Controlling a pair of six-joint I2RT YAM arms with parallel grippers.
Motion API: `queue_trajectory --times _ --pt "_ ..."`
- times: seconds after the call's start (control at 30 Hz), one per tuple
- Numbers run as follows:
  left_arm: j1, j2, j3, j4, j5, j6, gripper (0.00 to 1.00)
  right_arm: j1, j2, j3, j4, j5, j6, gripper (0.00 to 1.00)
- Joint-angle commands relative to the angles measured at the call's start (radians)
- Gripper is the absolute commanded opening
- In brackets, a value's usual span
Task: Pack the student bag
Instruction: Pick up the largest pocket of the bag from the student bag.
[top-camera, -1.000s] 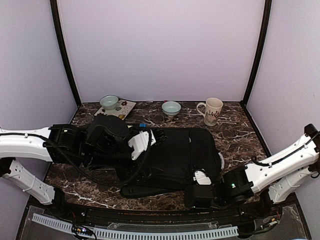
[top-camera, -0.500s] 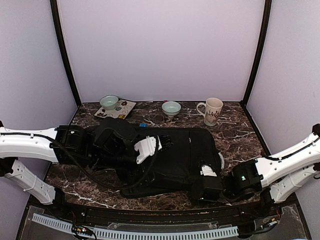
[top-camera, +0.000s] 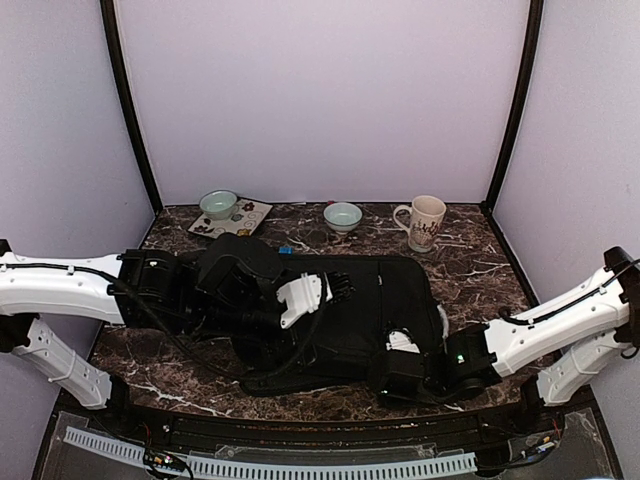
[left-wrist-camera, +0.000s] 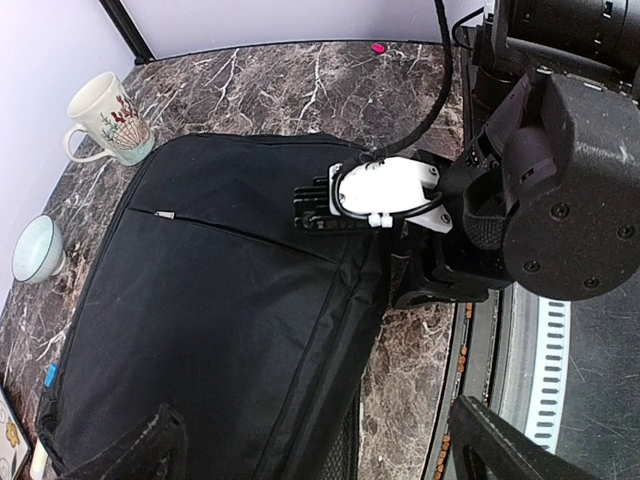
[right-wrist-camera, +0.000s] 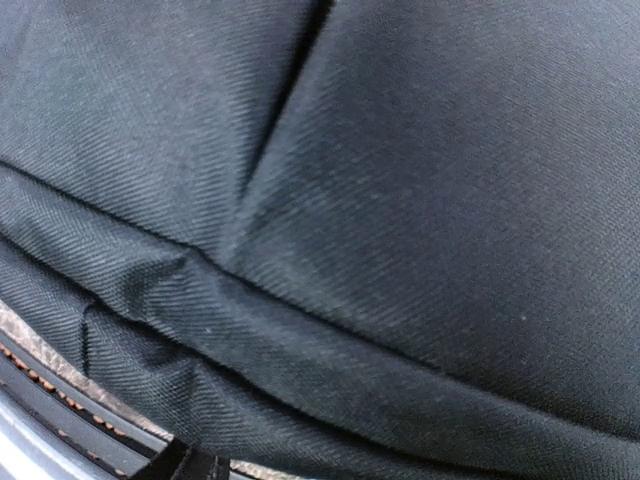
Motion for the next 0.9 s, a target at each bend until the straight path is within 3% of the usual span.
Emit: queue_trajectory --times 0.0,0.37,0.5,0.63,0.87 --pt "0.000 0.003 0.033 -0.004 0.013 0.005 0.93 -0.008 0.017 0.019 0.006 0.059 -0.023 0.51" --pt "0.000 0.022 0.035 0.005 0.017 -0.001 0.93 -0.007 0.015 0.051 -0.059 0.130 -0.051 0.34" --pt "0.002 0.030 0.036 -0.009 0.027 0.007 0.93 -0.004 0.012 0.035 -0.014 0.152 -0.099 0.23" --pt "0.006 0.050 0.058 -0.077 0.033 0.012 0.94 0.001 0.006 0.000 0.065 0.163 -0.151 0.00" --pt "0.006 0.104 0.049 -0.149 0.030 0.057 0.99 0.032 -0.049 0.004 0.104 0.206 -0.196 0.00"
